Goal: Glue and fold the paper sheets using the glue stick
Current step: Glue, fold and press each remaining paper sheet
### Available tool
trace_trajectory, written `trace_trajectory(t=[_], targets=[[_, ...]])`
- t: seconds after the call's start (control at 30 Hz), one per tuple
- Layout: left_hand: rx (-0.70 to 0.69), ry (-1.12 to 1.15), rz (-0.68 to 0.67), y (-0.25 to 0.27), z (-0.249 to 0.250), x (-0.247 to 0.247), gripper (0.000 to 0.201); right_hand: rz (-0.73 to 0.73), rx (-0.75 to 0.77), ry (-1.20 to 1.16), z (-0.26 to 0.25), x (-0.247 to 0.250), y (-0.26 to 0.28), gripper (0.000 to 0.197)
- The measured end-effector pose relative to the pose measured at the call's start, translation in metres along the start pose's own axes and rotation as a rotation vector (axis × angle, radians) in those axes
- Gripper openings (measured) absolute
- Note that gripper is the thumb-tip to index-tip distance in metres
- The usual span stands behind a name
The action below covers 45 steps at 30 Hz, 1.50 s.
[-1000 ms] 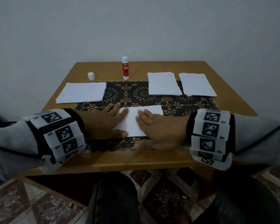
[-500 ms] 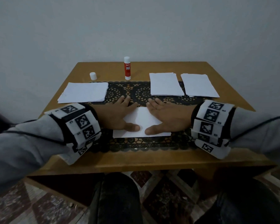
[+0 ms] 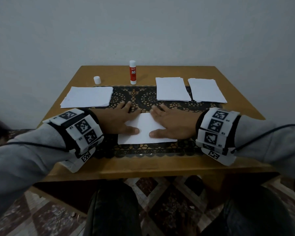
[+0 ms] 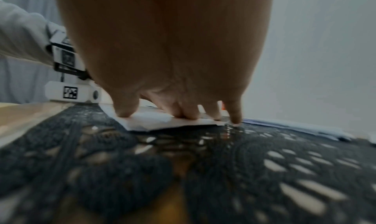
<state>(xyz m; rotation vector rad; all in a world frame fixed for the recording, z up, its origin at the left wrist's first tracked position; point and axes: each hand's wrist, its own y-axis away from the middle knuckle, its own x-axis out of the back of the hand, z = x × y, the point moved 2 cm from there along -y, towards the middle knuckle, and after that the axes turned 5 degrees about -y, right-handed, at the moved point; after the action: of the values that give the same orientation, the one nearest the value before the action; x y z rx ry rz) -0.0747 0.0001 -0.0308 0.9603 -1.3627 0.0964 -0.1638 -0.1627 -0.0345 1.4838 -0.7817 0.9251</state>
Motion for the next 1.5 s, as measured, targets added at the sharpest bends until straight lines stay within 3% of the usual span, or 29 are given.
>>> trace_trajectory(t=[0.1,0.23,0.3,0.47,0.57,0.67,0.77,0.97,1.13,1.5], targets=[[0.023,-0.008,0.001,-0.001,0.000,-0.002,0.091,-0.008,-0.061,-0.033,0.009,0.000,0.000,0.090],[-0.002,0.026,-0.031,0.003,-0.001,-0.001,0.097,-0.017,0.032,-0.035,0.005,0.001,0.003,0.089],[0.004,0.023,-0.025,0.002,-0.002,-0.001,0.088,-0.016,0.040,-0.022,0.006,0.001,0.002,0.089],[0.046,0.106,0.080,-0.001,-0.006,0.000,0.068,0.014,-0.121,-0.067,0.015,0.002,-0.002,0.079],[0.023,0.133,0.075,0.001,-0.006,0.001,0.067,-0.003,-0.038,-0.081,0.010,0.002,0.001,0.084],[-0.010,0.108,0.001,0.005,-0.005,0.001,0.085,0.001,0.029,-0.071,0.007,0.001,0.001,0.090],[-0.020,0.069,-0.047,0.006,-0.004,0.001,0.112,0.005,-0.045,-0.081,0.011,0.002,-0.001,0.091],[-0.002,0.078,0.008,0.000,-0.004,-0.002,0.095,0.020,-0.065,-0.042,0.008,0.000,0.001,0.106],[-0.015,0.016,-0.024,0.002,-0.004,-0.003,0.123,0.019,-0.070,-0.077,0.008,0.000,-0.002,0.106],[-0.031,0.149,0.000,0.003,-0.007,0.002,0.099,0.018,-0.079,-0.187,0.010,0.004,-0.002,0.090]])
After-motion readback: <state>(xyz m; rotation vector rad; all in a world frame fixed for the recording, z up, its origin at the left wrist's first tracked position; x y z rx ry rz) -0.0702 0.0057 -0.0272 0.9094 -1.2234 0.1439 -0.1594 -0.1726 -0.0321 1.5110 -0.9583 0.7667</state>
